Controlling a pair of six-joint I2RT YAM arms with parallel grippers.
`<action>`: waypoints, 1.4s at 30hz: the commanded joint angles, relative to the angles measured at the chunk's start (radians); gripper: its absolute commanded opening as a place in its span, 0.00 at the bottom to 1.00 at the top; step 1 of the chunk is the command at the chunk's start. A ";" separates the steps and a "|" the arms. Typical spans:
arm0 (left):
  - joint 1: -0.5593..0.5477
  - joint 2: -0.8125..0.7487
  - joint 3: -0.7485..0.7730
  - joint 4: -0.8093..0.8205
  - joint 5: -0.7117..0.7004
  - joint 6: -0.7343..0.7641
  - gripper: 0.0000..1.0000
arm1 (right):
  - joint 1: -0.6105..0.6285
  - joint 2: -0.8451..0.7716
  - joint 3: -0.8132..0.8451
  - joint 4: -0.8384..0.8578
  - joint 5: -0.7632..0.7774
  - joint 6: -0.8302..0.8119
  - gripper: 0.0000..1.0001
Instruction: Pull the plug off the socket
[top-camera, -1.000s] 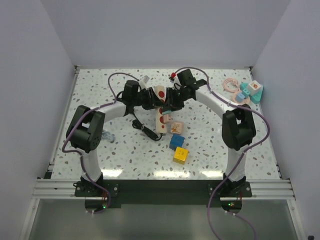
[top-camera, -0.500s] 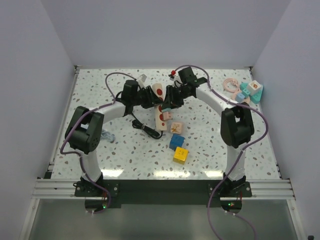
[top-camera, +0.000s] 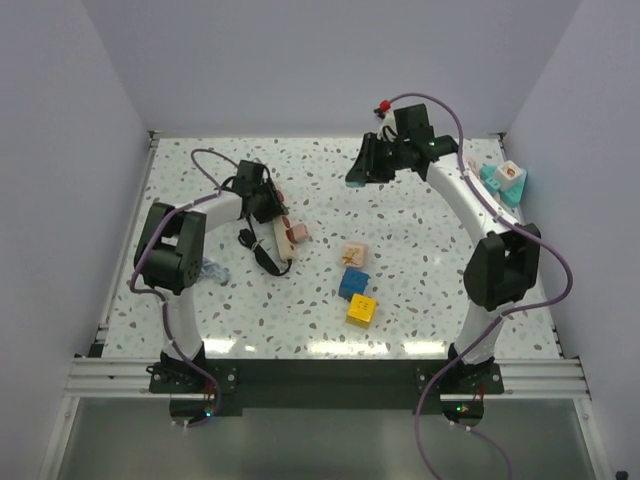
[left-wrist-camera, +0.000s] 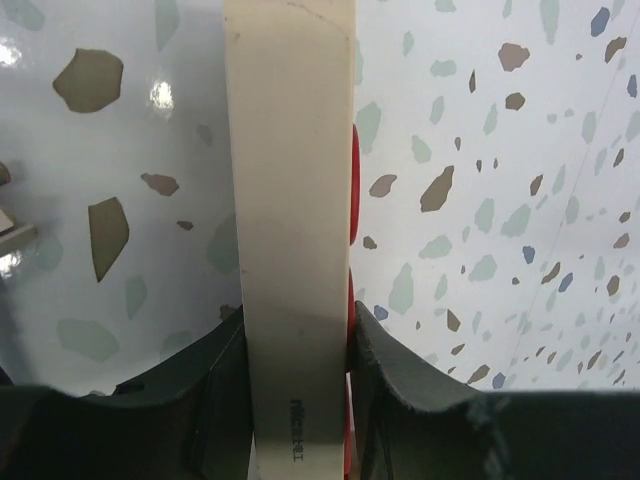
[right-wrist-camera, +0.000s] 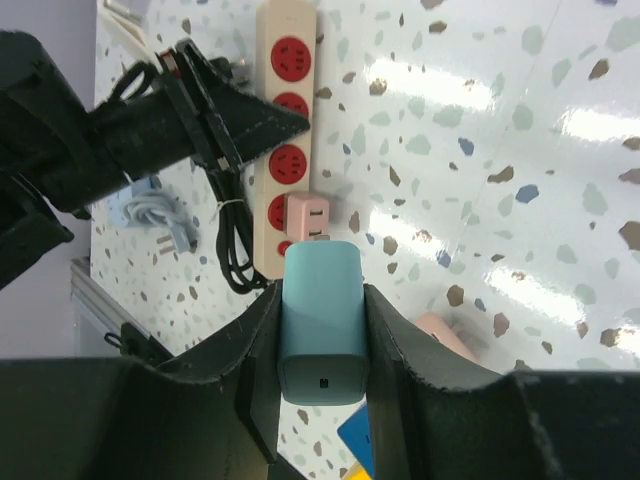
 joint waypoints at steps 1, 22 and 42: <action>-0.006 -0.058 -0.043 0.006 -0.058 0.066 0.00 | 0.000 -0.002 0.074 -0.087 0.002 -0.045 0.00; -0.006 -0.173 -0.077 0.154 0.288 0.138 0.00 | -0.014 0.166 -0.243 0.095 0.000 -0.004 0.00; -0.019 -0.173 -0.117 0.189 0.294 0.127 0.00 | 0.046 -0.020 -0.383 0.022 0.068 0.022 0.99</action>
